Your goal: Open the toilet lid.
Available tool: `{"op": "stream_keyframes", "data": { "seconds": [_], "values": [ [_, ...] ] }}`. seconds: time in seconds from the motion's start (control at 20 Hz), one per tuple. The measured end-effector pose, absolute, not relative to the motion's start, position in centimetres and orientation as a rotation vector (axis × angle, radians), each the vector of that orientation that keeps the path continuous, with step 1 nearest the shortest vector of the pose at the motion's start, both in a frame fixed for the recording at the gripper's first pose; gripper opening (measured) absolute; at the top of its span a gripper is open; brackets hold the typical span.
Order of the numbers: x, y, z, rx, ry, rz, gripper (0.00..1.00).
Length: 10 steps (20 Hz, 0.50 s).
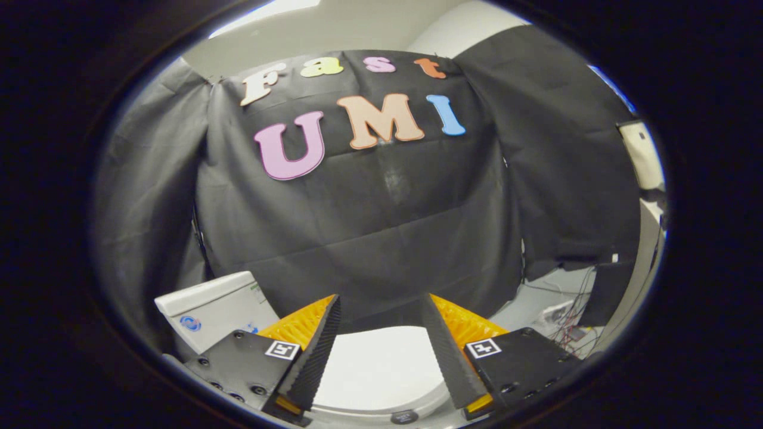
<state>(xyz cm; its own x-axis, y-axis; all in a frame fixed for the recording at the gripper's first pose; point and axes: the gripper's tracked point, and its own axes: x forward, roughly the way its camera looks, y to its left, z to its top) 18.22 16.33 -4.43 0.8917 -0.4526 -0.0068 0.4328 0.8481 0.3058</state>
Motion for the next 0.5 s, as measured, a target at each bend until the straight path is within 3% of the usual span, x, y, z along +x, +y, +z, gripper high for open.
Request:
{"op": "stream_keyframes", "data": {
  "seconds": [0.5],
  "values": [
    [20.0, 18.6, -7.9, 0.453, -0.047, -0.428, 0.86]
  ]
}}
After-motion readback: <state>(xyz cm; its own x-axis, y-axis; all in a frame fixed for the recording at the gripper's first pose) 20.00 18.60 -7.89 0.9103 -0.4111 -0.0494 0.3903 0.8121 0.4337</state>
